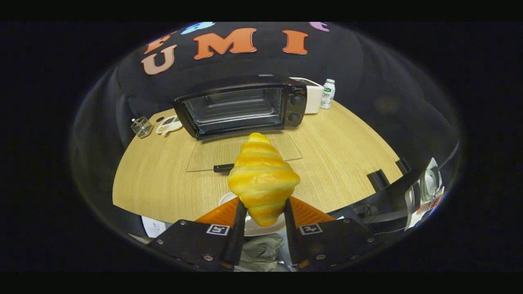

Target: Open the toaster oven, put the food inside, and close the toaster oven door.

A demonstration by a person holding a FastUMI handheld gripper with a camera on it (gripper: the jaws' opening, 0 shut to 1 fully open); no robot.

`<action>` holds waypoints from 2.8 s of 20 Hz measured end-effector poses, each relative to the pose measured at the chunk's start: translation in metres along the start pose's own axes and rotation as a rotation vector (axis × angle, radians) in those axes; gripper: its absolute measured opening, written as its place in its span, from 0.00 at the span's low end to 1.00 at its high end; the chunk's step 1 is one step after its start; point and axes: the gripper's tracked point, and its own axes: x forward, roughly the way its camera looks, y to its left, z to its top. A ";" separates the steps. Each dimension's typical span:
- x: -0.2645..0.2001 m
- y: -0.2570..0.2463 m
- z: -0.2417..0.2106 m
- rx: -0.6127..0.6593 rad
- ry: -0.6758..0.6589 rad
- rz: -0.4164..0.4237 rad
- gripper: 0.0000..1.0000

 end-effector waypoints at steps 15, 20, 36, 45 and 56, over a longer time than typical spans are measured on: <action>0.079 0.074 0.085 0.061 0.009 0.219 0.47; 0.104 0.101 0.105 0.297 0.022 0.352 0.47; 0.168 0.141 0.170 0.706 -0.045 0.544 0.47; 0.184 0.153 0.190 0.746 -0.136 0.625 0.64; 0.142 0.136 0.172 0.711 -0.180 0.599 0.97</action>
